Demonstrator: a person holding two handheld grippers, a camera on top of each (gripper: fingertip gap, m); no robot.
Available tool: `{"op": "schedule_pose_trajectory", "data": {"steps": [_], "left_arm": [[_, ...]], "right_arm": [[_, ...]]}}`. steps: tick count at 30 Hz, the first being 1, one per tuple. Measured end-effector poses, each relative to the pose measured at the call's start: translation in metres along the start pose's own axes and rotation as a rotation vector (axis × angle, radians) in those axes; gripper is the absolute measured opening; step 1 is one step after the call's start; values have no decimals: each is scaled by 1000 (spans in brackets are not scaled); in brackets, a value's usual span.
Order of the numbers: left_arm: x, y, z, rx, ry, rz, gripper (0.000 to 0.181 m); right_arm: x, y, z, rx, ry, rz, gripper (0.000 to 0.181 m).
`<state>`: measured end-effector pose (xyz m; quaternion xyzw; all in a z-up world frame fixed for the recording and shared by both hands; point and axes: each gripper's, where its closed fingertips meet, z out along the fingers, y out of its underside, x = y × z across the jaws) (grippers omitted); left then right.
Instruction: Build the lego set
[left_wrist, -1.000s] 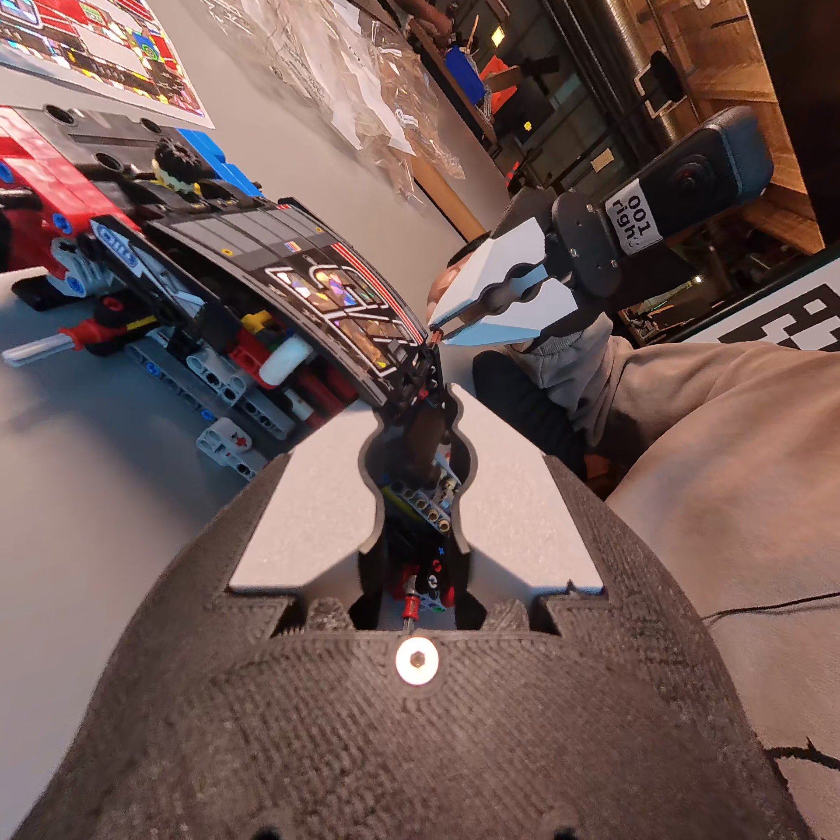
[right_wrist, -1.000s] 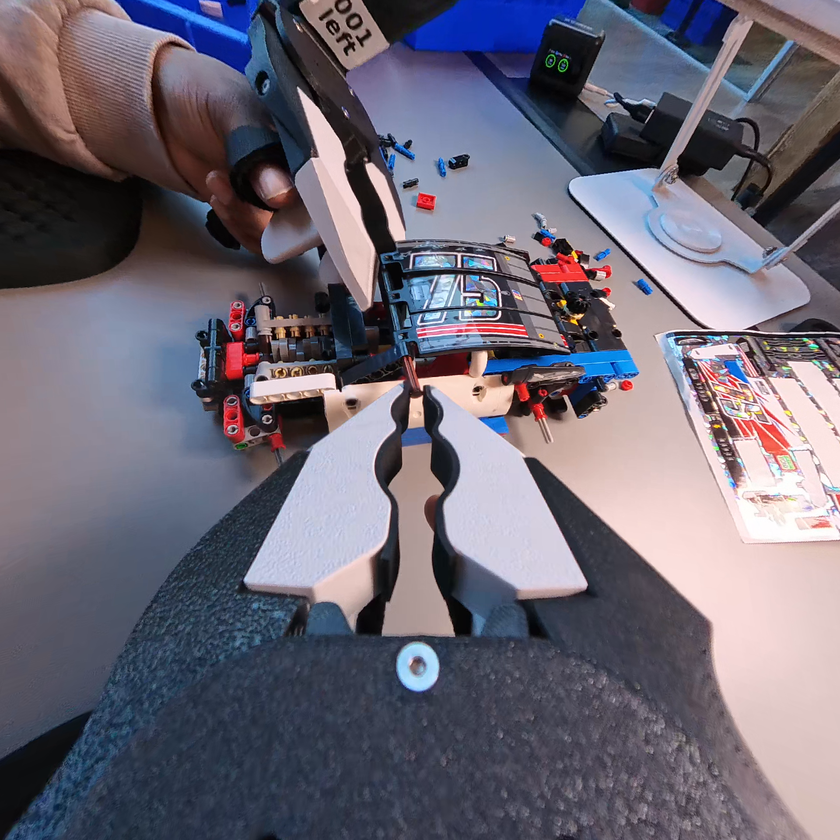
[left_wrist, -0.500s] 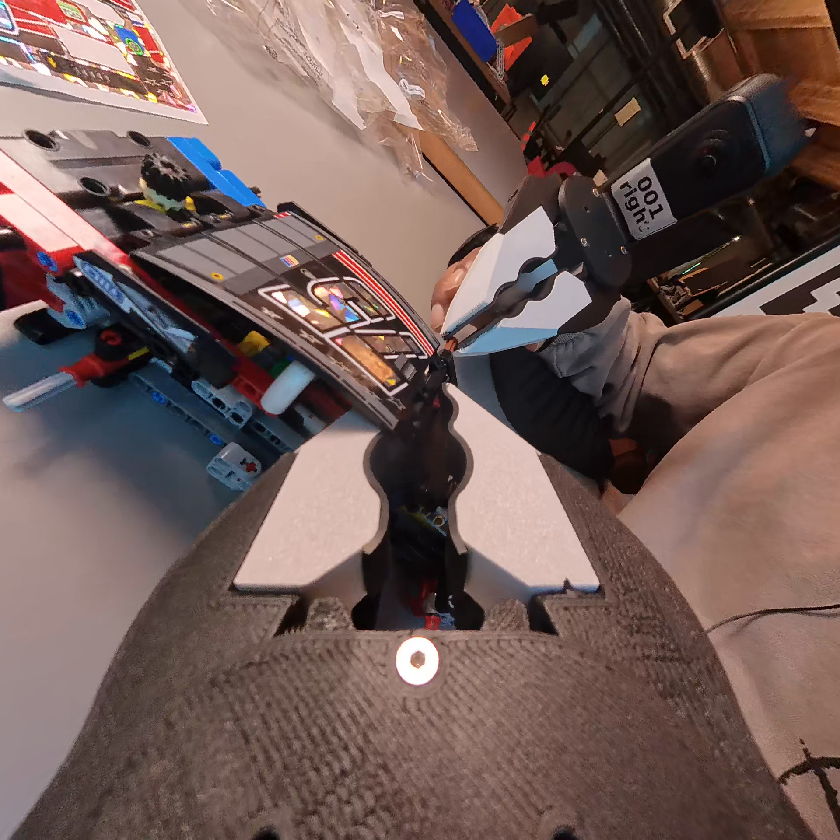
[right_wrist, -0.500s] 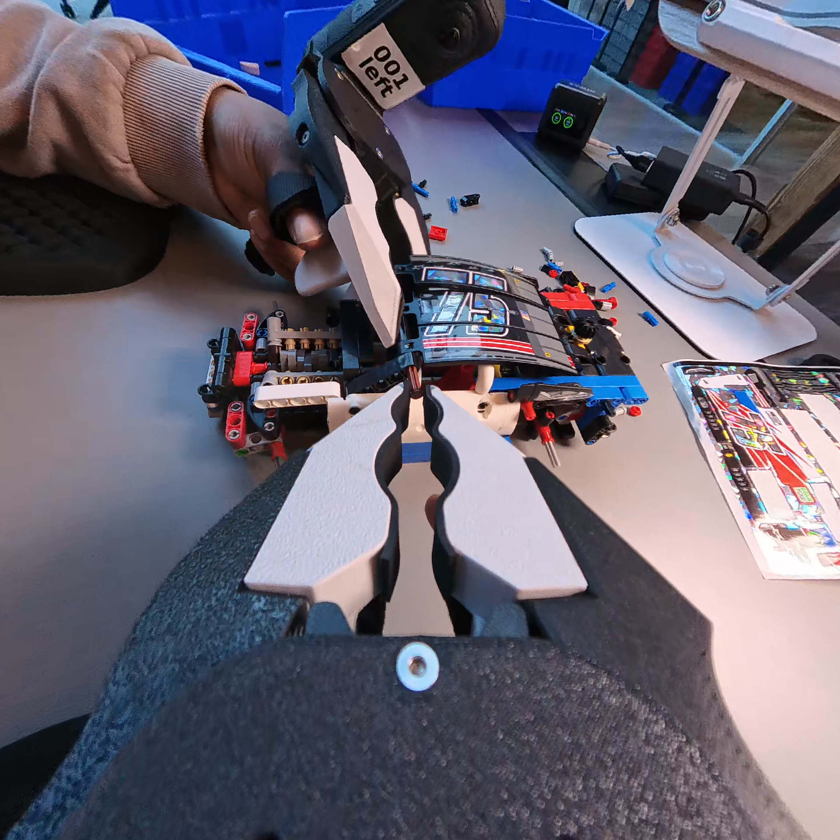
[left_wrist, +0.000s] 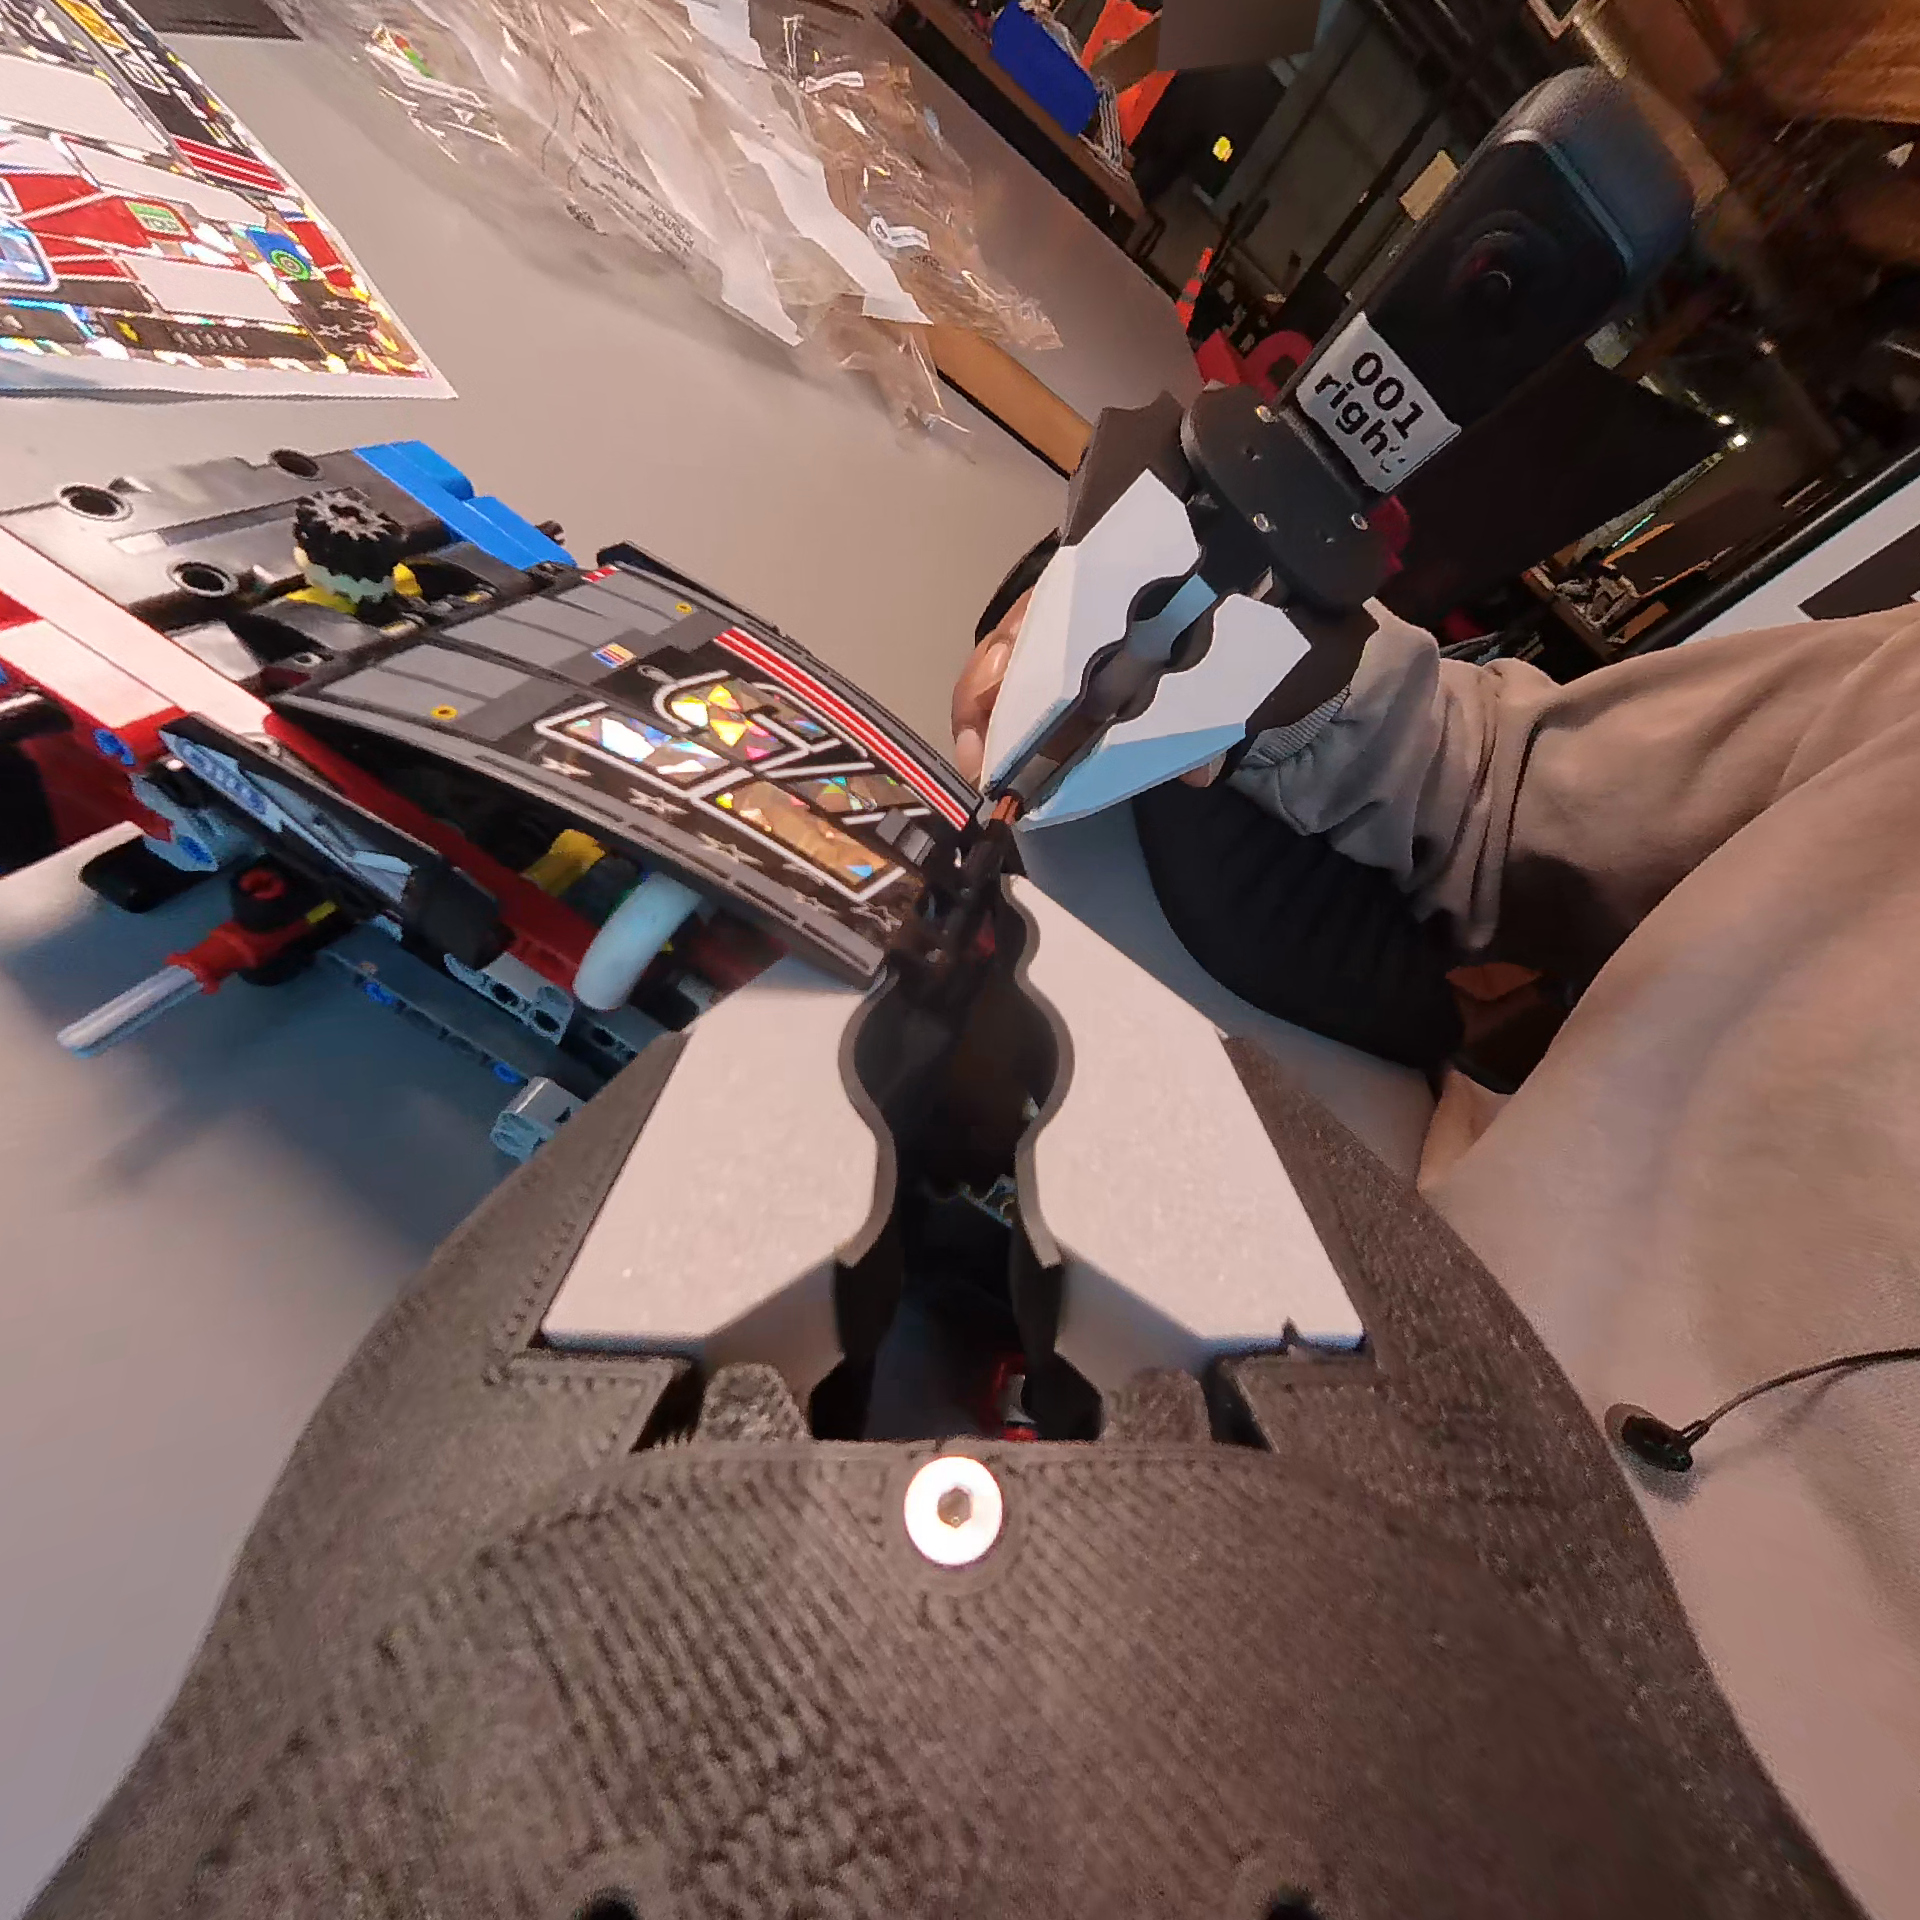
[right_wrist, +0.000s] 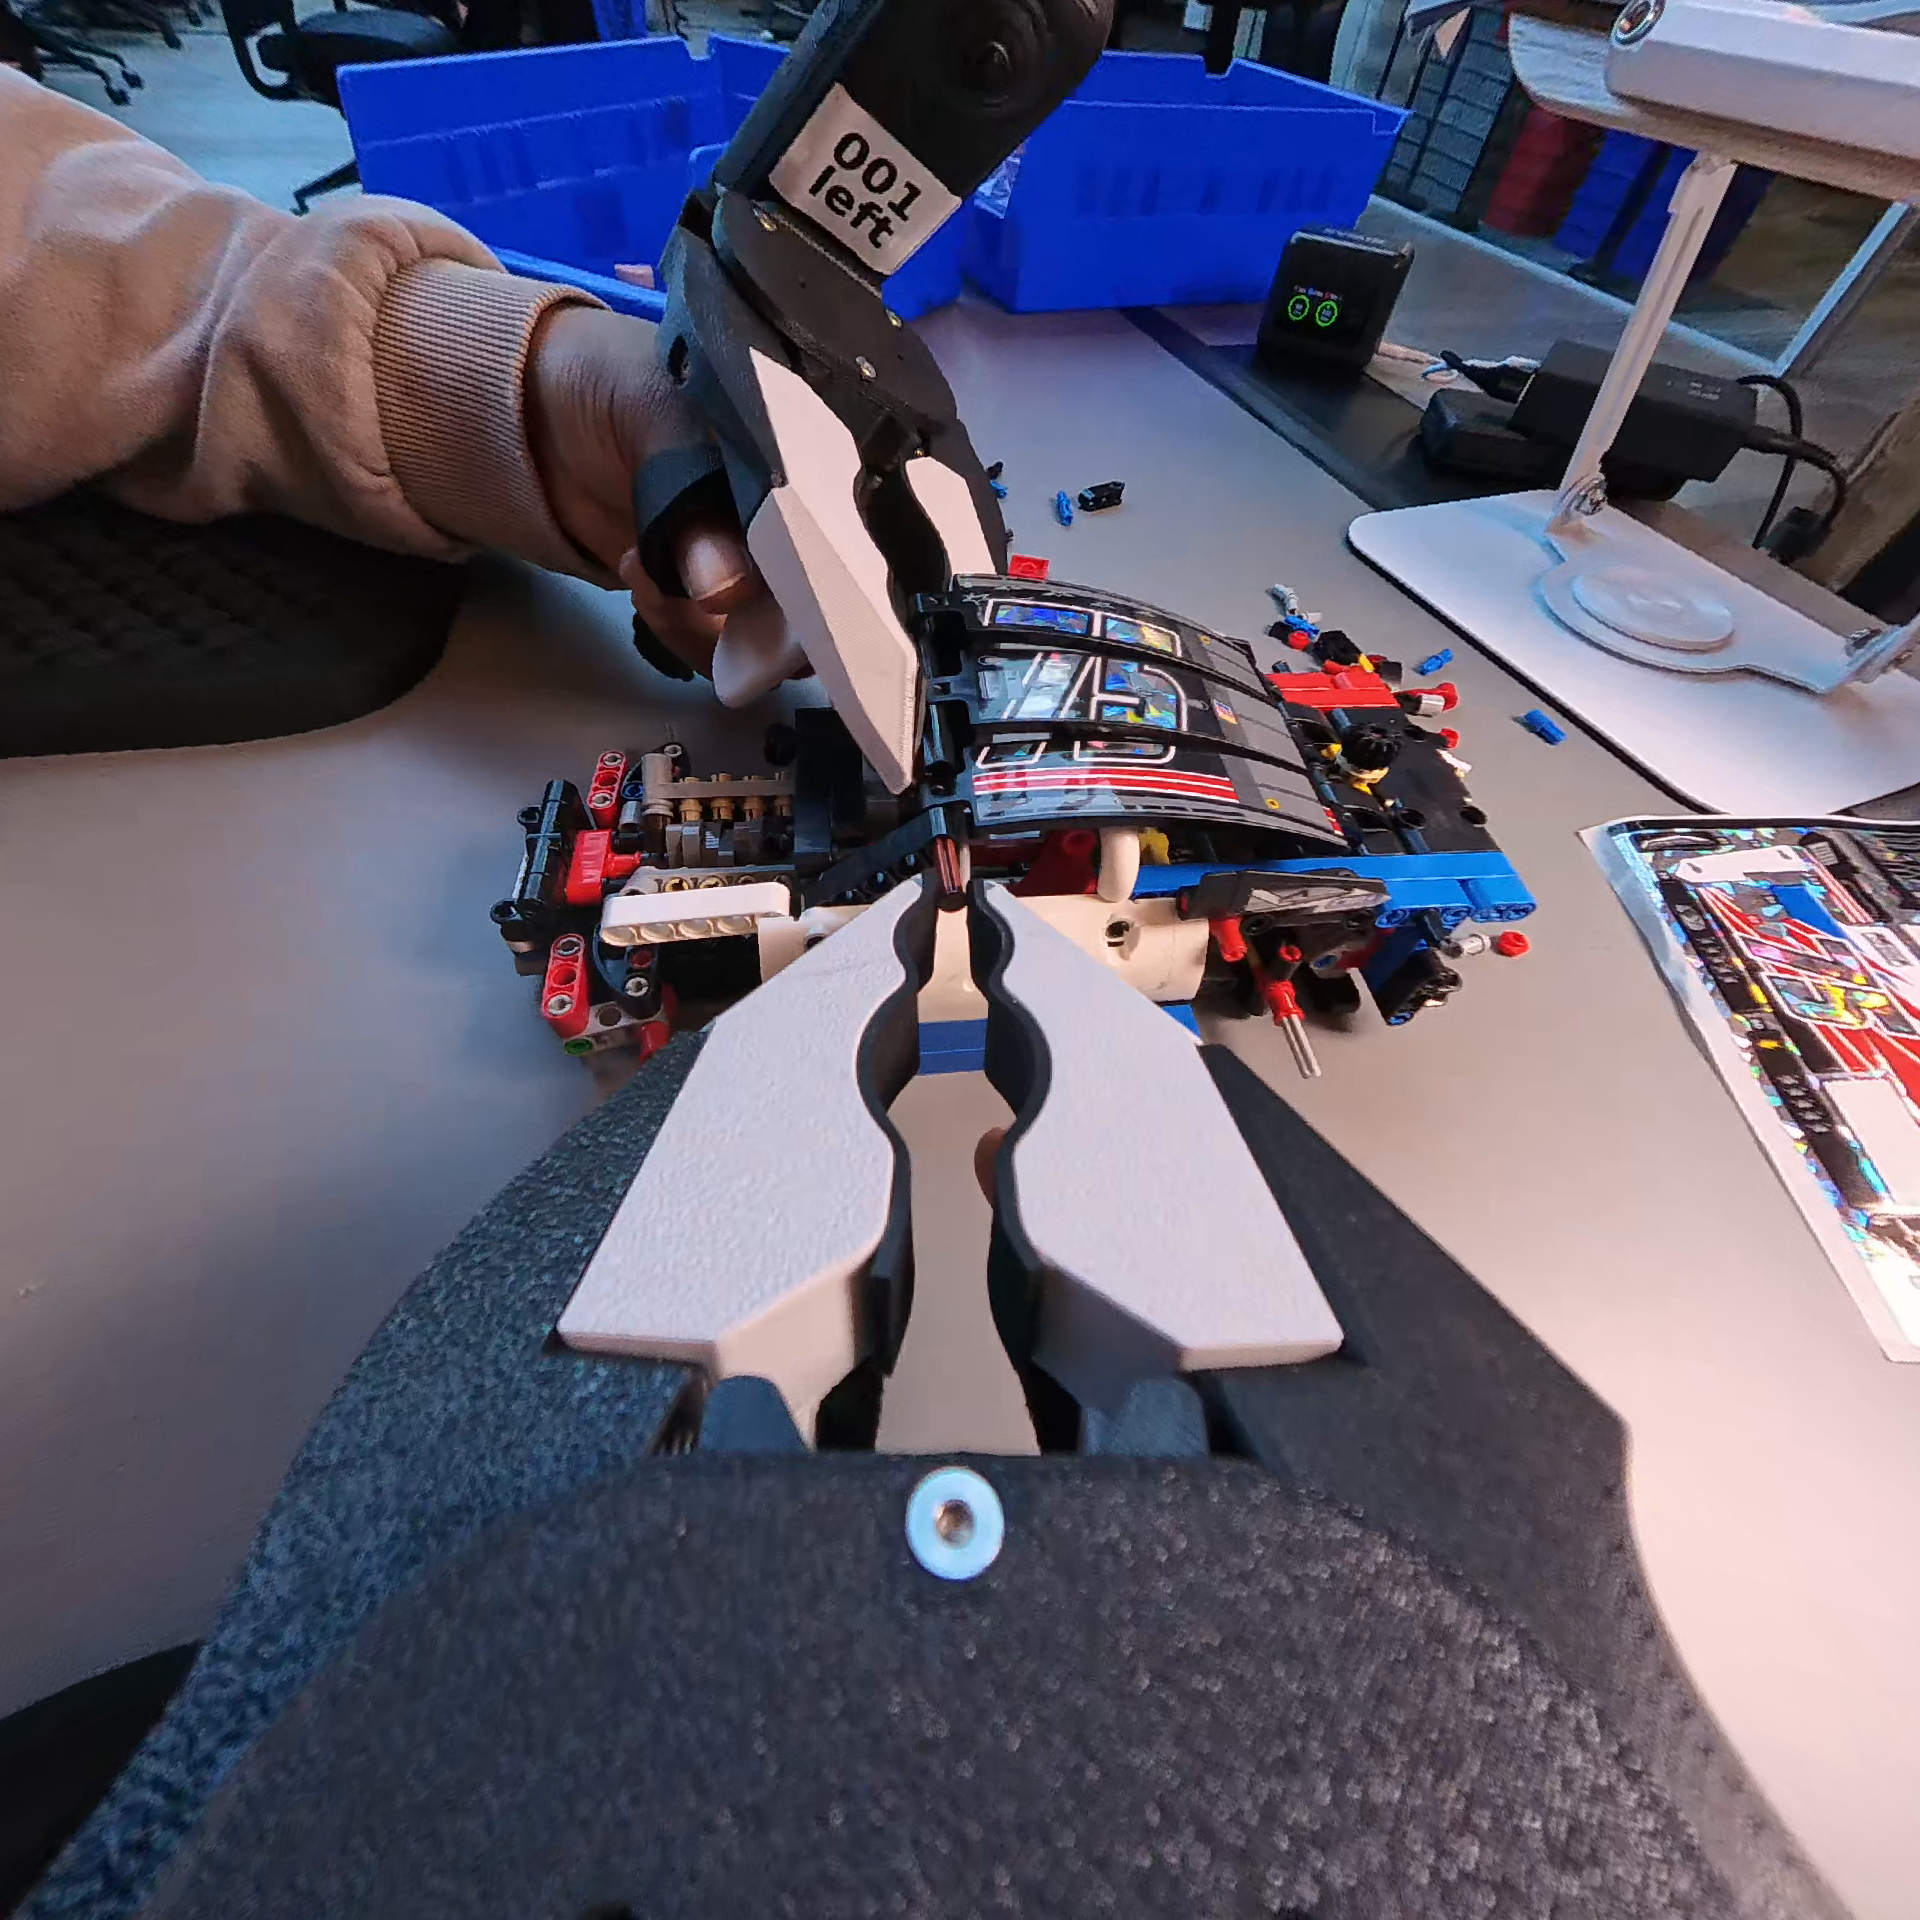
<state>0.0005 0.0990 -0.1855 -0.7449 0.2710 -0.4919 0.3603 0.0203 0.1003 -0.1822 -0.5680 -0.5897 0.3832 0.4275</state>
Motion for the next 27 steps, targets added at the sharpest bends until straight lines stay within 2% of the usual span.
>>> {"op": "schedule_pose_trajectory", "data": {"steps": [6, 27], "left_arm": [[-1, 3, 0, -21, -1, 53, 13], [0, 7, 4, -56, 37, 61, 14]], "right_arm": [[0, -1, 0, 9, 0, -5, 4], [-3, -2, 4, 23, -6, -19, 3]]}}
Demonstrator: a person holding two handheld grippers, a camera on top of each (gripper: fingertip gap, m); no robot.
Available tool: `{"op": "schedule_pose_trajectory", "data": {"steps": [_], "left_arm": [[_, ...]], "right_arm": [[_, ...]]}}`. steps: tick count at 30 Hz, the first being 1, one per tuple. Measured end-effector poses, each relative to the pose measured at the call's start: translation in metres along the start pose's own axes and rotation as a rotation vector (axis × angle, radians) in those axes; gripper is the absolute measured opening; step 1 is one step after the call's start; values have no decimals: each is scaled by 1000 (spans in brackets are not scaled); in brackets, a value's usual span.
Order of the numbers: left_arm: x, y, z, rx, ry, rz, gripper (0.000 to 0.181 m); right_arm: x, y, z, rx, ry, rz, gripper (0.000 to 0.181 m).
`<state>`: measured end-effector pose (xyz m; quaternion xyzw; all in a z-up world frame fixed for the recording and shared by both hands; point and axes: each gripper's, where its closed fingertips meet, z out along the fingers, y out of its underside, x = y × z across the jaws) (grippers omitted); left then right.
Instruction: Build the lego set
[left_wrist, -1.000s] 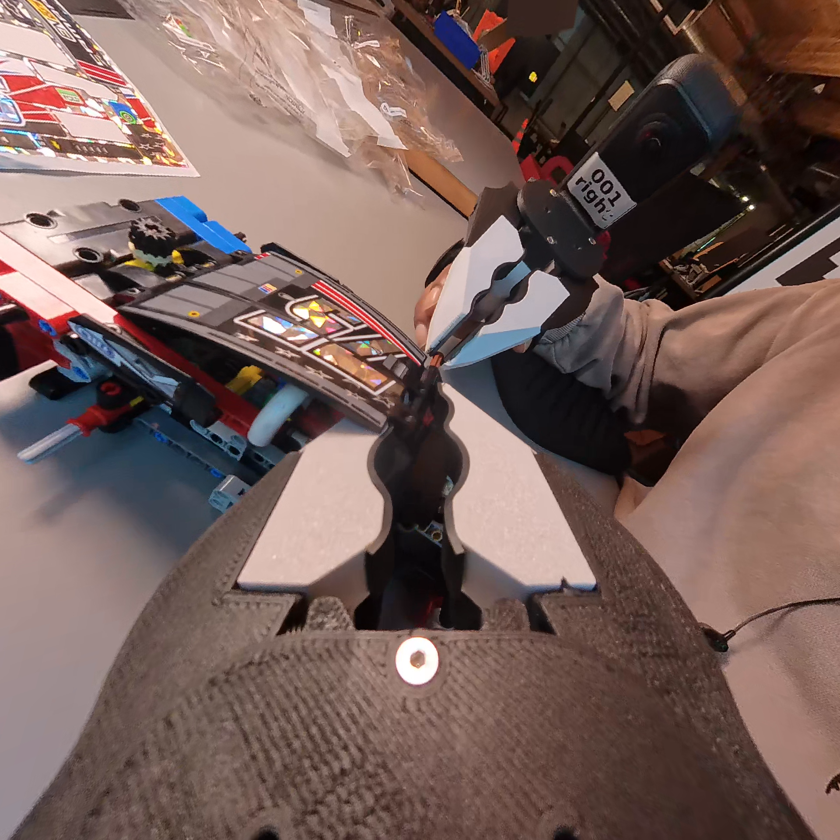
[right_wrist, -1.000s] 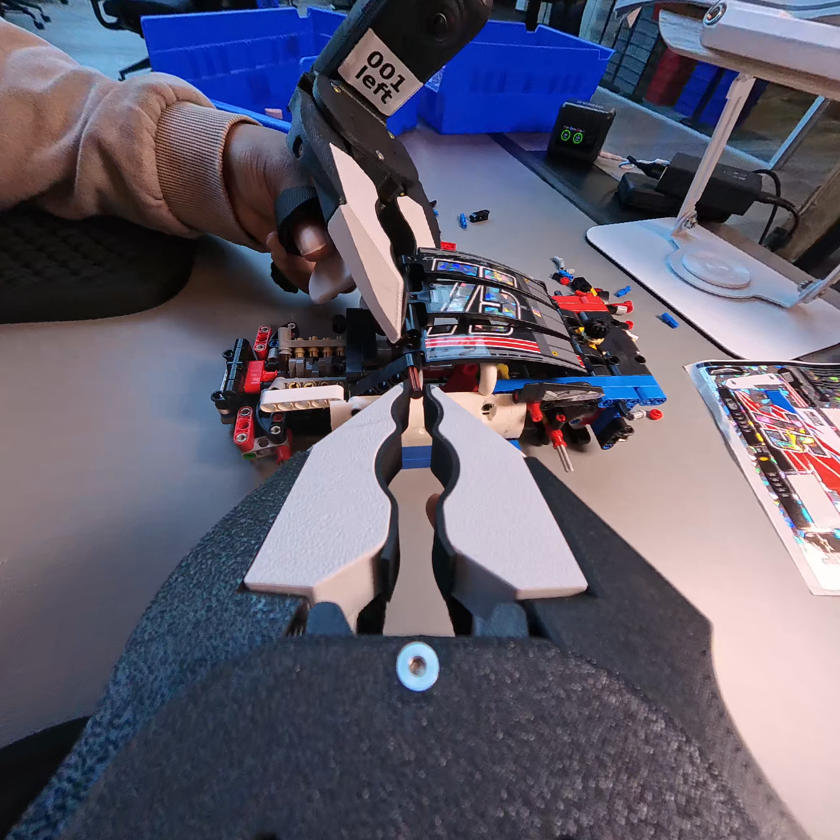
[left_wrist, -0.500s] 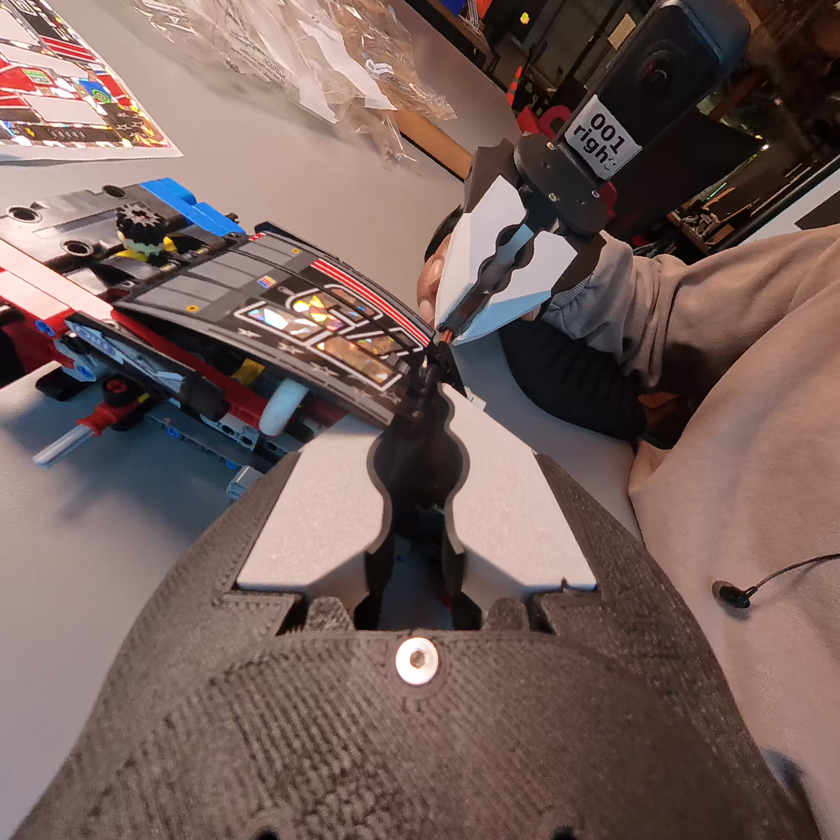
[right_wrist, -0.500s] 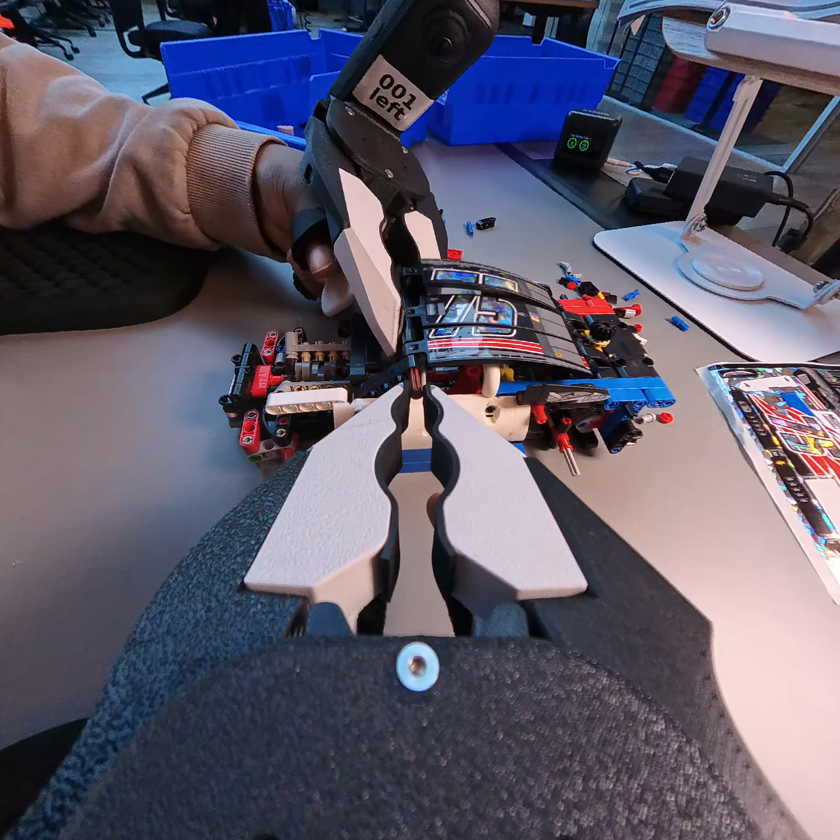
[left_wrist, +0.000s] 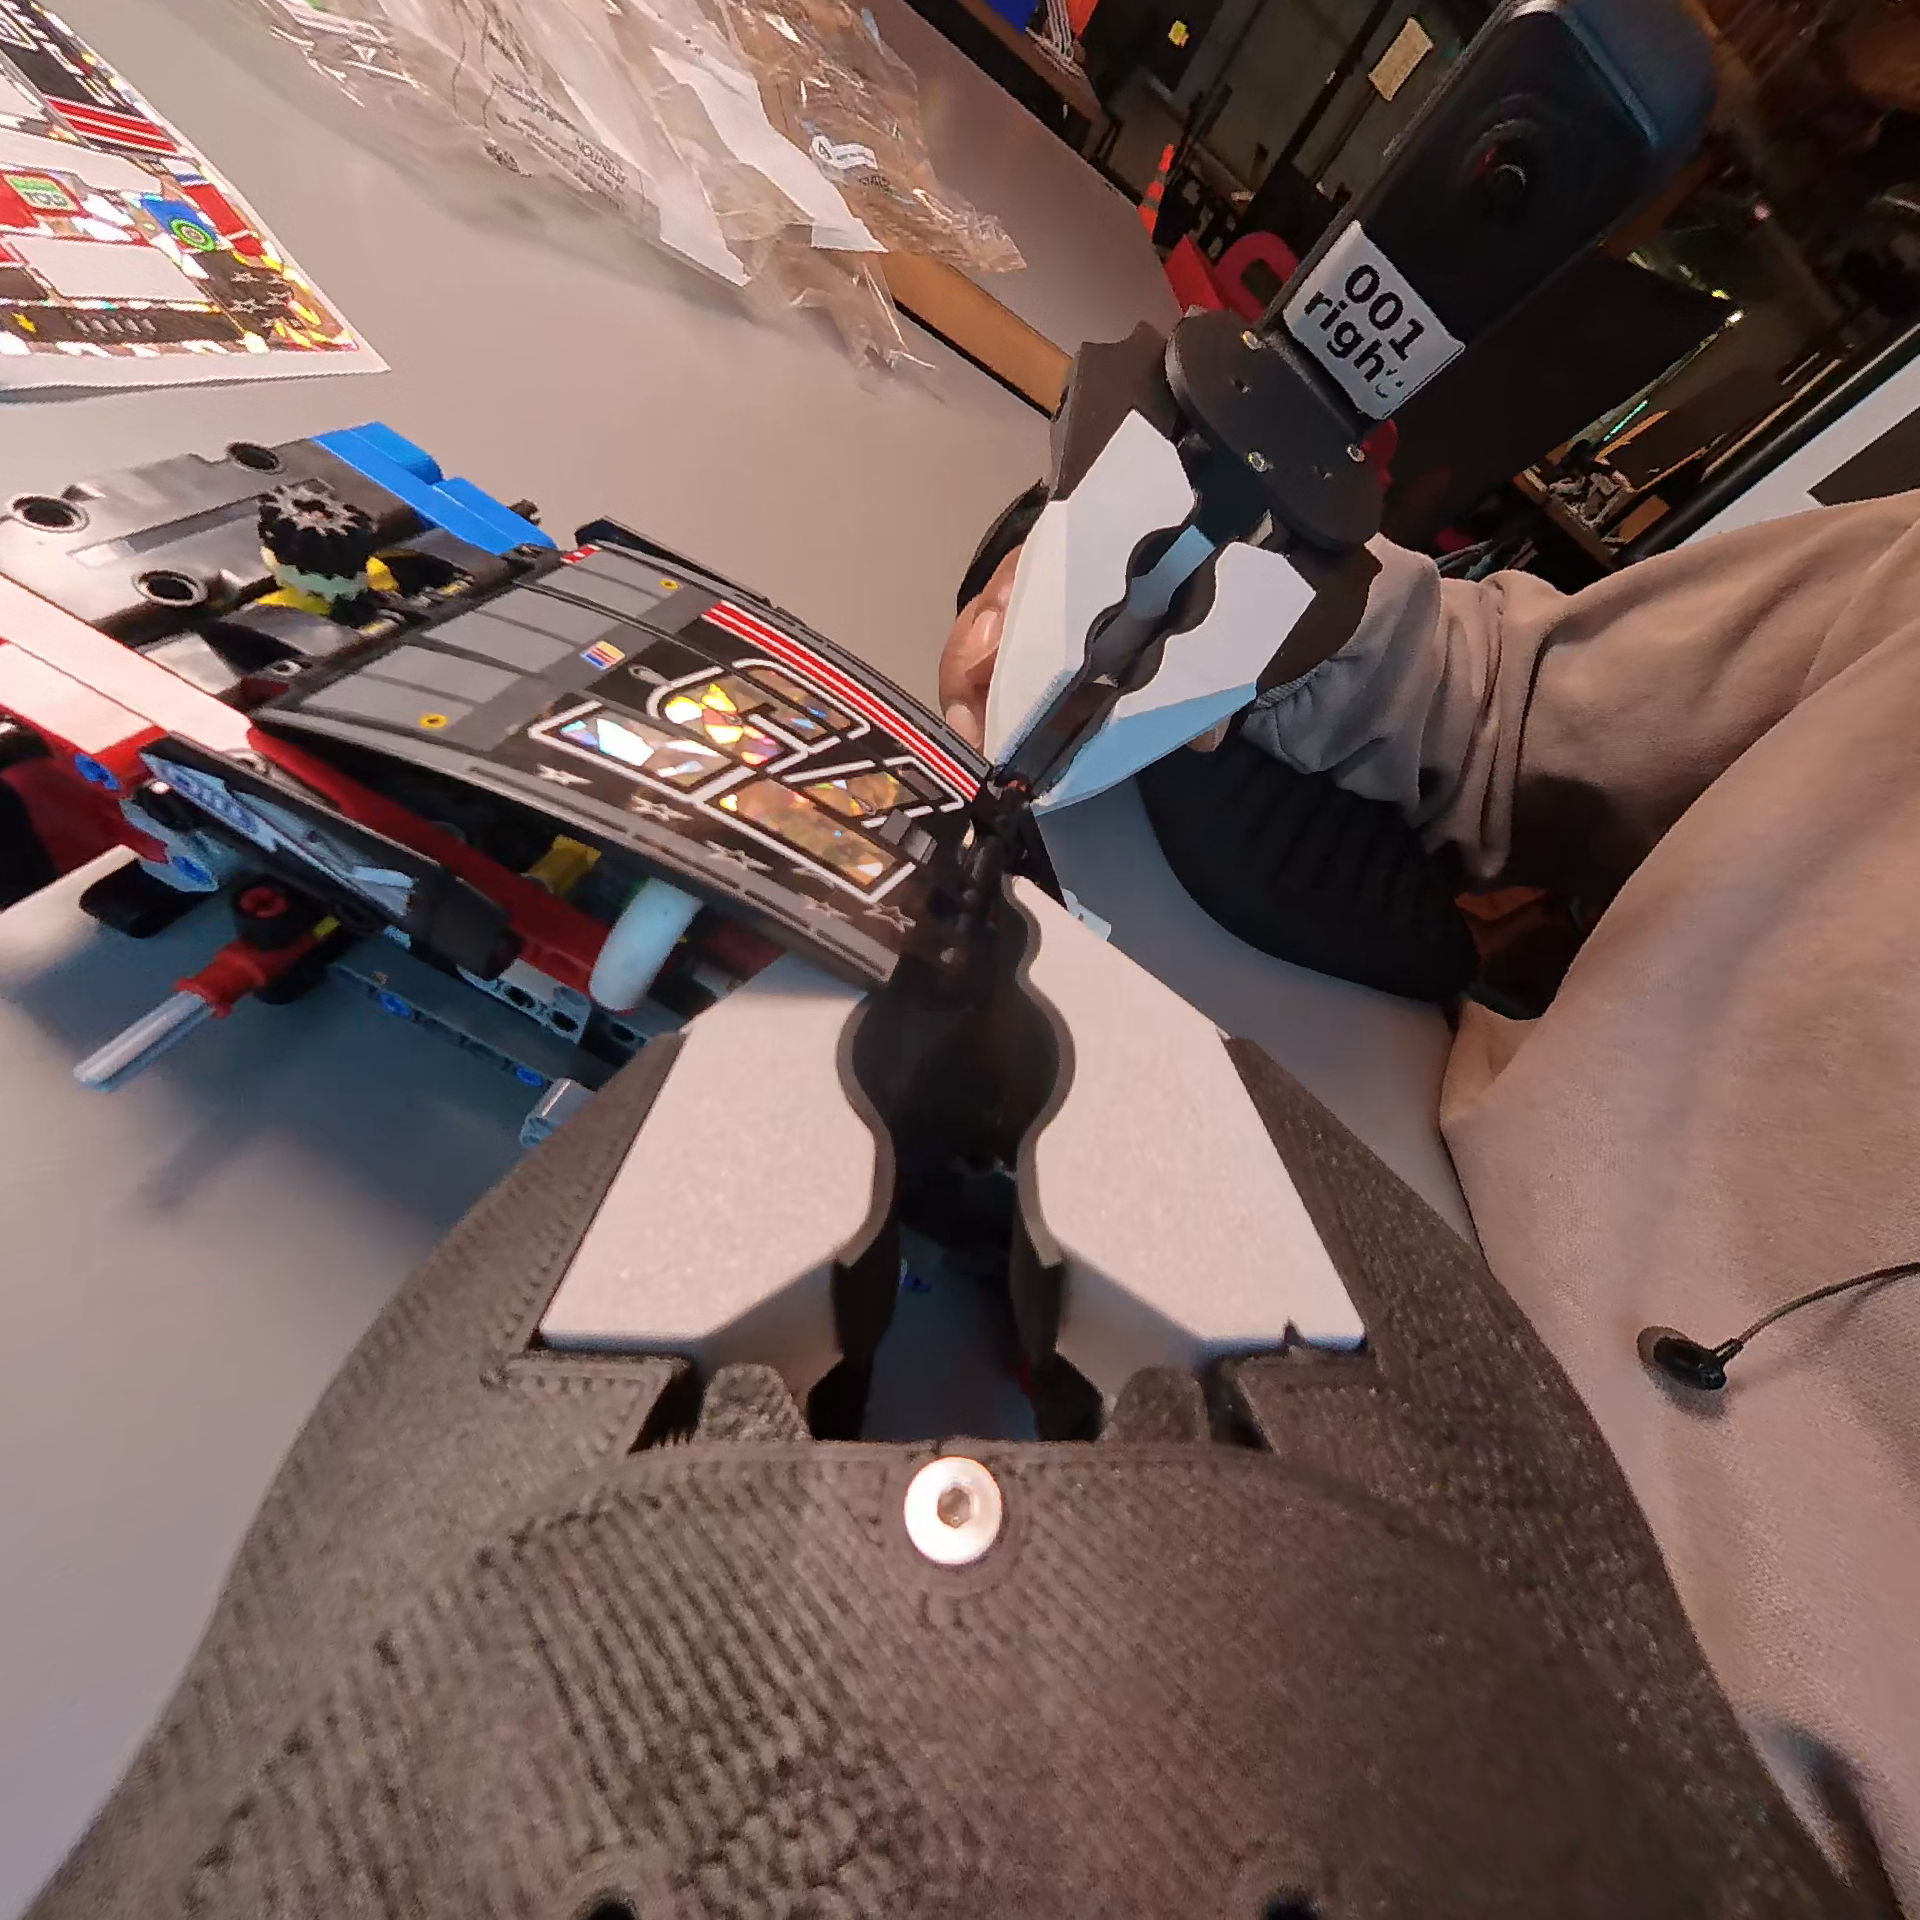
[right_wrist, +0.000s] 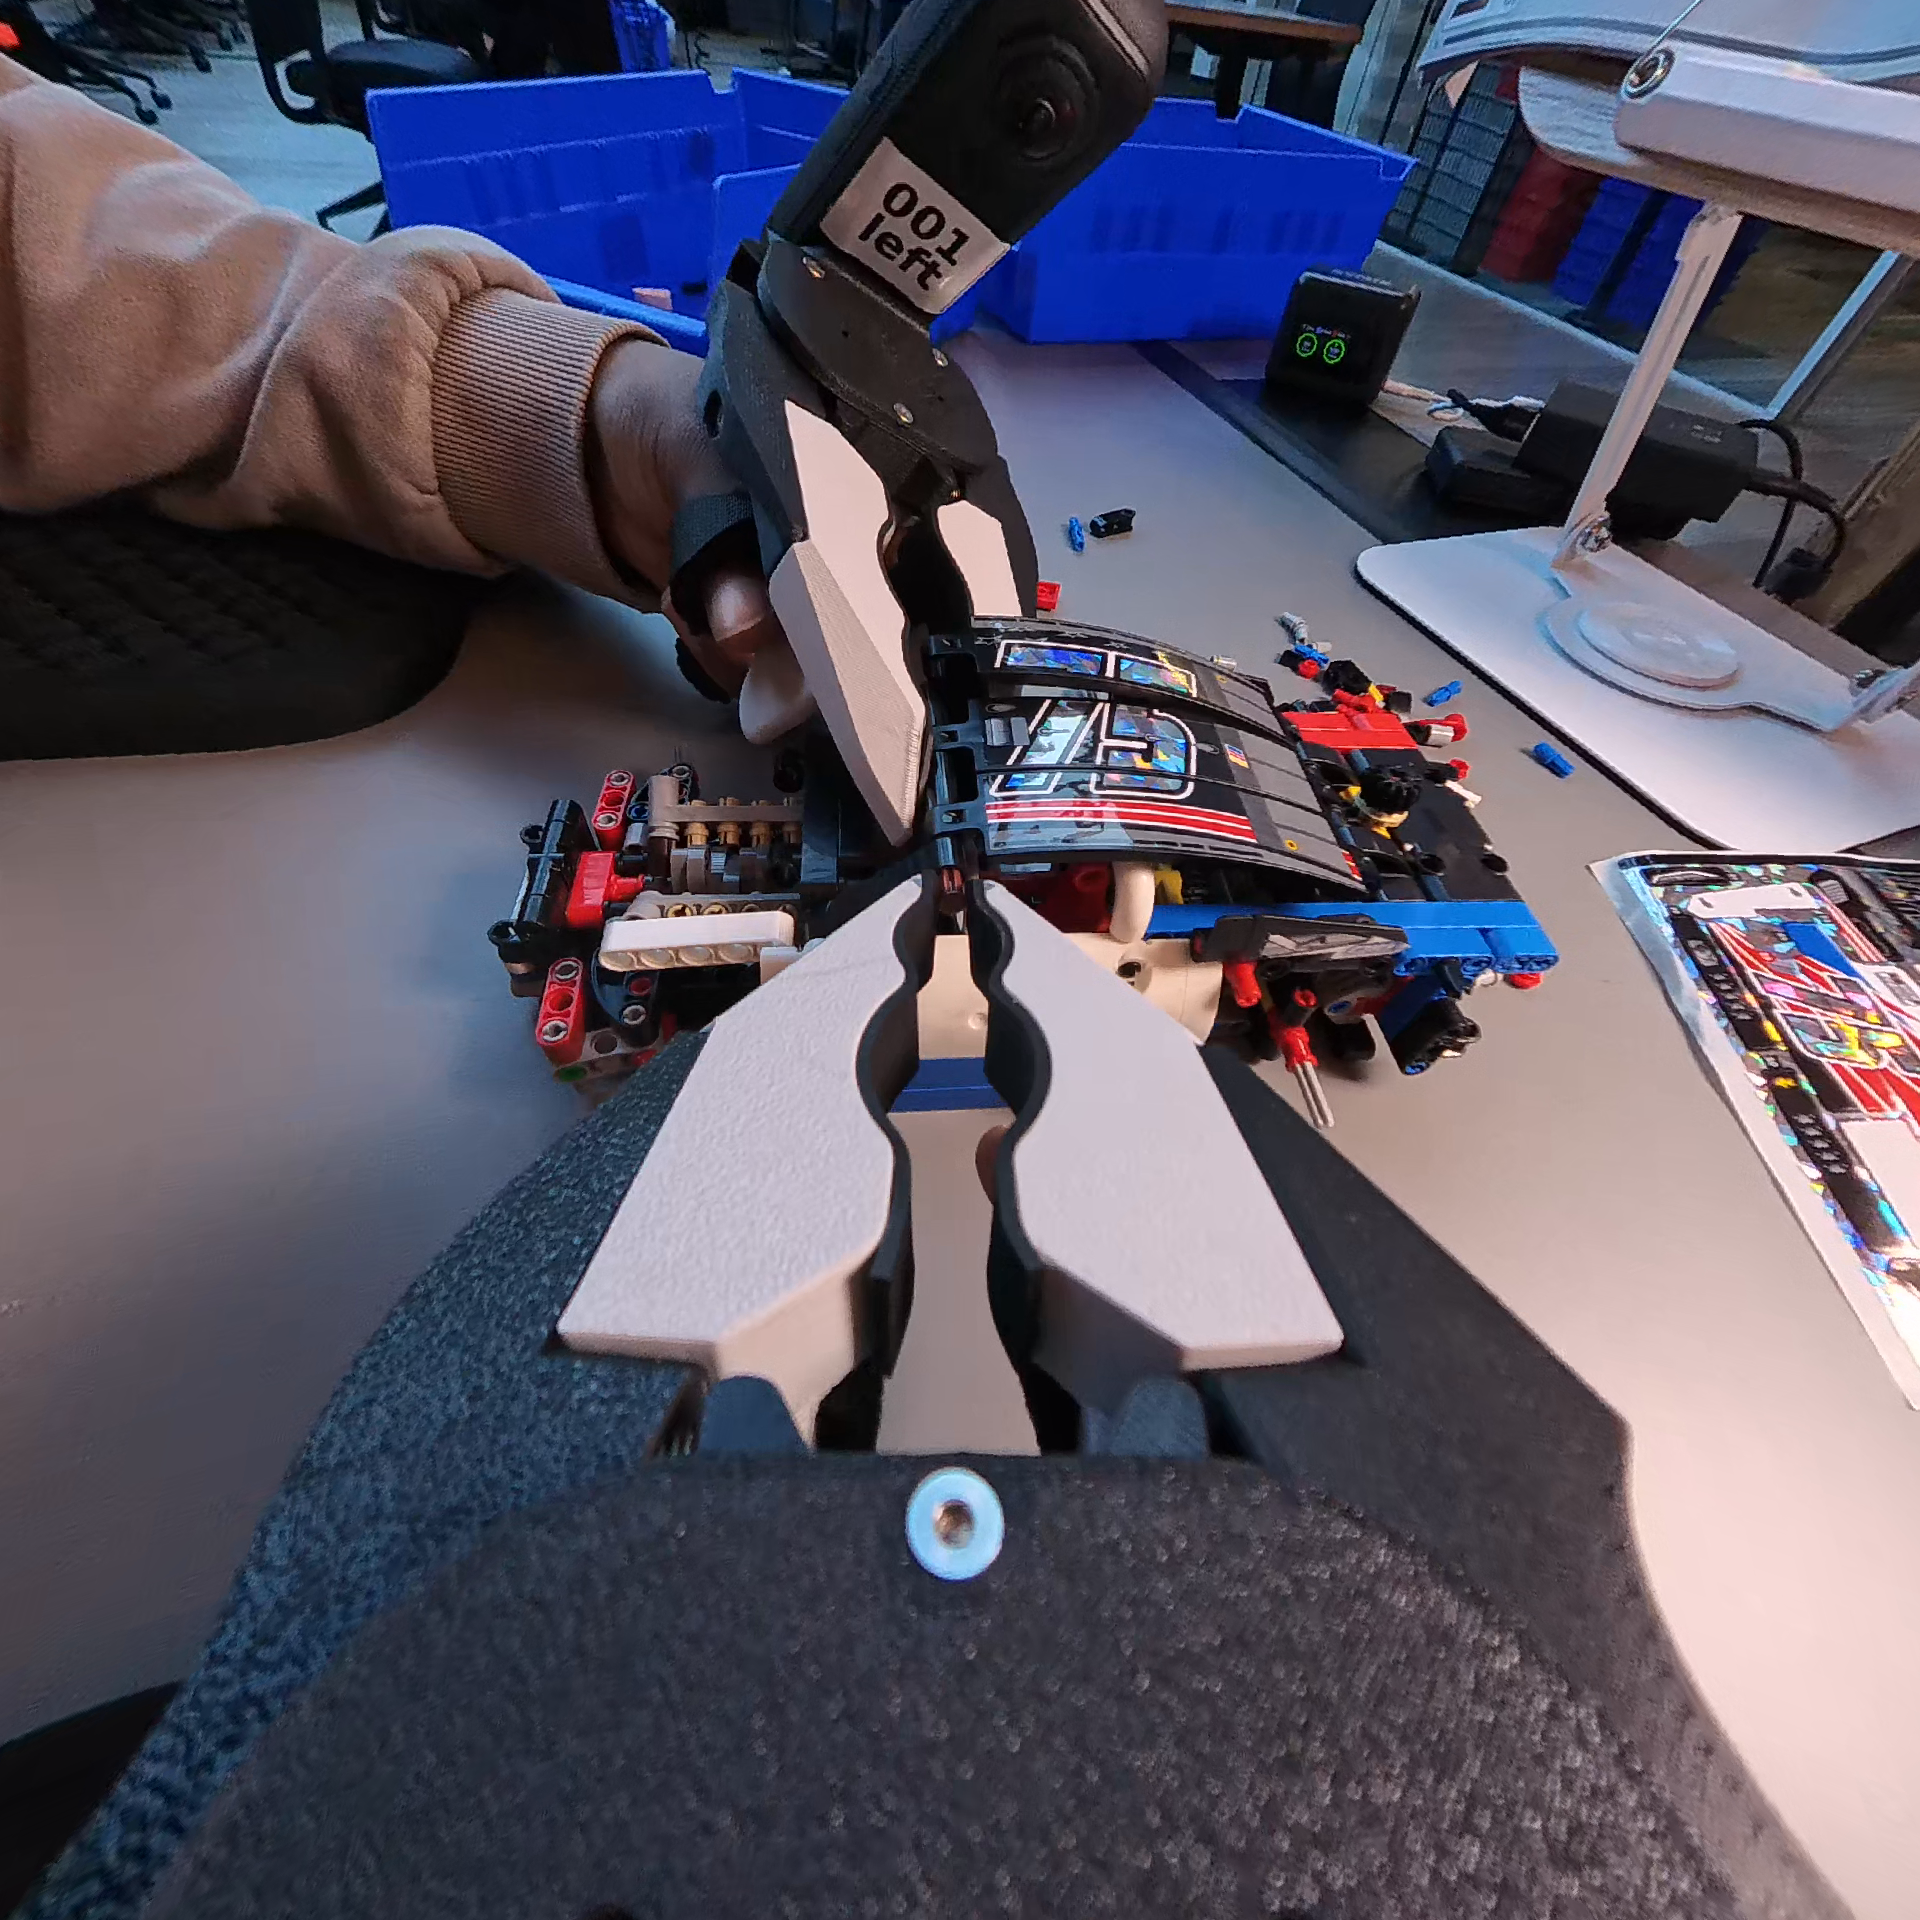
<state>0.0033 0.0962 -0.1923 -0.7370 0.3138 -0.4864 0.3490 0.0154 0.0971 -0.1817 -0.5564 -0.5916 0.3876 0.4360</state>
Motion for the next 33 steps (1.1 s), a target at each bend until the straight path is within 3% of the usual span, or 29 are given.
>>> {"op": "schedule_pose_trajectory", "data": {"steps": [8, 18, 27, 33], "left_arm": [[0, 0, 0, -3, 1, 7, 14], [0, -5, -10, 45, 22, -46, 28], [0, -5, -16, 96, 45, -104, 15], [2, -6, -18, 116, 63, -116, 17]], "right_arm": [[0, 0, 0, 8, 1, 9, 4], [0, 0, -1, 10, 9, 0, 4], [0, 0, -2, 16, -1, 2, 5], [1, 1, -3, 13, -11, 12, 5]]}}
